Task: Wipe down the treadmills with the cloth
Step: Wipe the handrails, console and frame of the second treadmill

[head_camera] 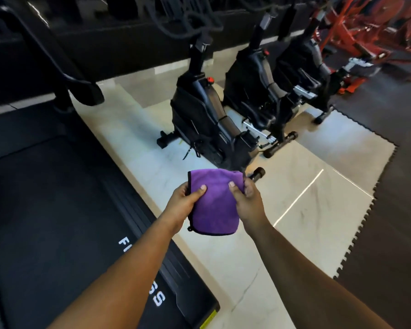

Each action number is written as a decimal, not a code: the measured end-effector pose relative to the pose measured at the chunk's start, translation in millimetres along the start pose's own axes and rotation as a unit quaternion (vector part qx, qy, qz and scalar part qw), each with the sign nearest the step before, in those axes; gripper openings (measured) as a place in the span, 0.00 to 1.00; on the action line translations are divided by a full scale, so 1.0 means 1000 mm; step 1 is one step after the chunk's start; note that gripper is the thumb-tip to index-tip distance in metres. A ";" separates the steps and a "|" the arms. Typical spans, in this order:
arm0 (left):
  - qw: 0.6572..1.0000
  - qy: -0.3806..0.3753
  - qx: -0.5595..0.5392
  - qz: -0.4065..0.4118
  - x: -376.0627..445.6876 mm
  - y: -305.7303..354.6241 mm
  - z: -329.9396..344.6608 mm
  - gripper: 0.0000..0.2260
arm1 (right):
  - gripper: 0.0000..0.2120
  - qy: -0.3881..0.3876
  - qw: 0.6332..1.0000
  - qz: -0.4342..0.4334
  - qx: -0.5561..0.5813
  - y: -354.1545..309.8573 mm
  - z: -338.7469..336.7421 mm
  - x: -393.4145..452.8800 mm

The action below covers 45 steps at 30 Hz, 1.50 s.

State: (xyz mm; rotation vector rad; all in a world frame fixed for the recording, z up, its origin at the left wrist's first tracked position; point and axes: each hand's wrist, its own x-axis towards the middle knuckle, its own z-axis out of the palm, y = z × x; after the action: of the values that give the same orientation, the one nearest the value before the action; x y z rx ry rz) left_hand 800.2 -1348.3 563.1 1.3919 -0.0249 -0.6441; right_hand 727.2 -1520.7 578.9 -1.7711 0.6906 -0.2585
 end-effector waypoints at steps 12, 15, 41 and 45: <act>0.968 0.123 0.171 0.137 0.069 0.058 0.096 0.07 | 0.05 -0.038 0.997 -0.067 0.005 -0.021 -0.073 0.126; 0.946 0.190 0.211 0.159 0.074 0.060 0.125 0.06 | 0.14 -0.108 0.991 -0.082 -0.010 -0.013 -0.085 0.161; 0.871 0.403 0.233 0.157 0.145 0.124 0.050 0.06 | 0.08 -0.273 0.956 -0.105 -0.018 -0.097 0.054 0.279; 0.812 0.436 0.367 0.124 0.152 0.157 0.002 0.08 | 0.06 -0.274 0.954 -0.119 0.000 -0.132 0.109 0.295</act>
State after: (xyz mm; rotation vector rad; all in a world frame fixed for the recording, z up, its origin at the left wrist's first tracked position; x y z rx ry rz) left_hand 989.2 -1410.0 654.2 2.2869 0.3040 0.3342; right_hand 1061.4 -1579.8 617.2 -1.8118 0.0789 0.0775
